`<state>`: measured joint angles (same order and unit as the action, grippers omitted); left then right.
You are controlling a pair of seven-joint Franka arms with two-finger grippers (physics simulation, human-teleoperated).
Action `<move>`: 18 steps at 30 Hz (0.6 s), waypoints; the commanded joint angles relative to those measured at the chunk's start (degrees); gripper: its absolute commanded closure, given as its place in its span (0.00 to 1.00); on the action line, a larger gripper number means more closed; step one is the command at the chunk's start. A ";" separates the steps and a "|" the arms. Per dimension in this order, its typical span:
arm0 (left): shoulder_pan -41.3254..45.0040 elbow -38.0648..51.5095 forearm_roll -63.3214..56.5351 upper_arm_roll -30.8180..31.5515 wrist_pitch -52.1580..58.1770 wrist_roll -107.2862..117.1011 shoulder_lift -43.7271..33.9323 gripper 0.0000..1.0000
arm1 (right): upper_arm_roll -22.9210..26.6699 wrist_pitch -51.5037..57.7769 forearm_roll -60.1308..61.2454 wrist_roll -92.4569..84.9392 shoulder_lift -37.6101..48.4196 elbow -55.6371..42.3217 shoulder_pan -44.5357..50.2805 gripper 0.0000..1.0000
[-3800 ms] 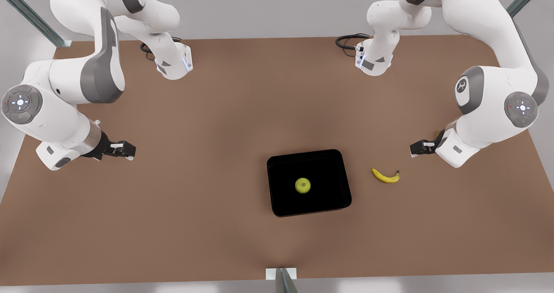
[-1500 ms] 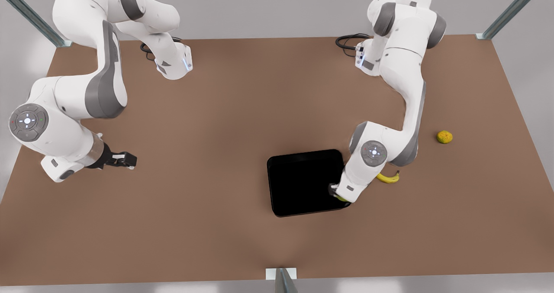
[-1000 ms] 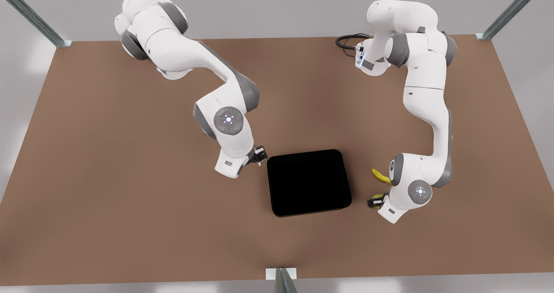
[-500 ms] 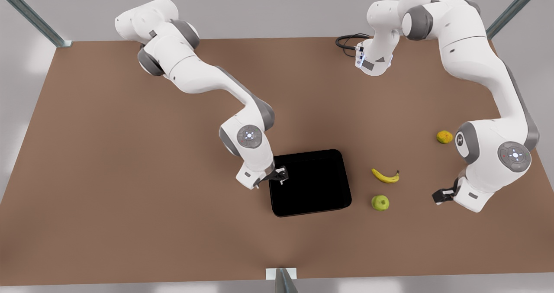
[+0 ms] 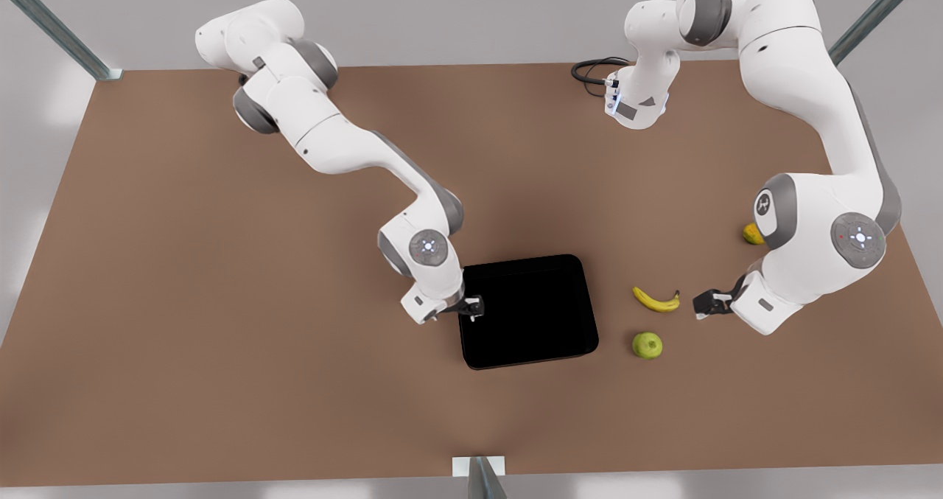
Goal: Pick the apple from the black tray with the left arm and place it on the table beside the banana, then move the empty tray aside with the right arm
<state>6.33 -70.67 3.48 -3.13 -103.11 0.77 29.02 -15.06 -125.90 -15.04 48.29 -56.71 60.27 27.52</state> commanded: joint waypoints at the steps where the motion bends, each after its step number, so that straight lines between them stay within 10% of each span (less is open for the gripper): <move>1: 0.17 0.01 -0.40 0.05 0.90 -2.70 -0.01 0.00 | -0.40 -2.60 0.19 9.89 -0.68 0.02 -0.01 0.01; 9: 0.35 -0.17 -0.49 -0.38 0.90 -2.44 0.25 0.00 | -0.49 -2.69 0.10 9.37 -3.41 -0.06 -0.01 0.08; 13: 0.26 -0.25 -0.58 -0.38 2.13 -2.53 0.16 0.00 | -0.67 -2.77 0.19 9.37 -4.20 -0.24 -0.10 0.27; 18: 0.43 -0.25 -0.49 -0.91 2.13 -2.53 0.16 0.00 | -1.37 -2.69 0.28 9.37 -4.29 -0.59 -0.18 0.74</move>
<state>6.74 -70.96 3.02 -4.03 -101.38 -0.87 29.26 -16.33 -128.58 -14.62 54.14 -61.08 59.74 27.34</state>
